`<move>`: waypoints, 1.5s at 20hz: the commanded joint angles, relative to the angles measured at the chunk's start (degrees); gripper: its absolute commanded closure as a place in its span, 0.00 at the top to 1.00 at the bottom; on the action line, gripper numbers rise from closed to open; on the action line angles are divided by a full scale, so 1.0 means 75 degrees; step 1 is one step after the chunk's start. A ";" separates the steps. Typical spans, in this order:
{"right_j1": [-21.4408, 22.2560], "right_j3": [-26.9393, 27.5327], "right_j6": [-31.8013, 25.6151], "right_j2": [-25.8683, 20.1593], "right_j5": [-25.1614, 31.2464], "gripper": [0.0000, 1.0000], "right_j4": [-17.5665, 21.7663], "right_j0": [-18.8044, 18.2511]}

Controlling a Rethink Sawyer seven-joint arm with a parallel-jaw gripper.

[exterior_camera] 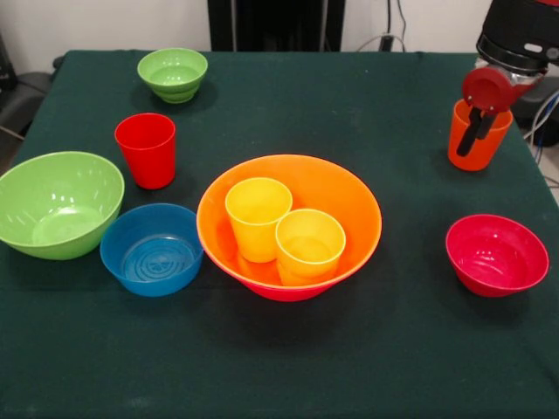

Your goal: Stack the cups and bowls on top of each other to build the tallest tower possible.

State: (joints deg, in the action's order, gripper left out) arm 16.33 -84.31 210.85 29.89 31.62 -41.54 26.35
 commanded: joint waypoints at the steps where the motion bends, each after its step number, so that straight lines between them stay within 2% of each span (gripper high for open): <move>1: -0.0351 -0.0742 -0.1130 -0.1498 -0.1041 1.00 0.0865 -0.0536; 4: -0.0278 -0.0833 -0.1216 -0.1635 -0.1131 1.00 0.1054 -0.0690; 11: 0.0394 -0.1122 -0.0933 -0.1728 -0.0555 1.00 0.1260 -0.0699; 16: 0.0586 -0.0940 -0.0377 -0.1509 0.0035 1.00 0.1298 -0.0358; 19: 0.0687 -0.0975 -0.0334 -0.1493 0.0158 1.00 0.1333 -0.0307; 30: 0.1016 -0.1791 -0.0671 -0.1868 -0.0561 1.00 0.1401 -0.0488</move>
State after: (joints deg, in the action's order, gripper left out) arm 23.77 -91.83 210.85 24.83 26.94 -35.25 23.17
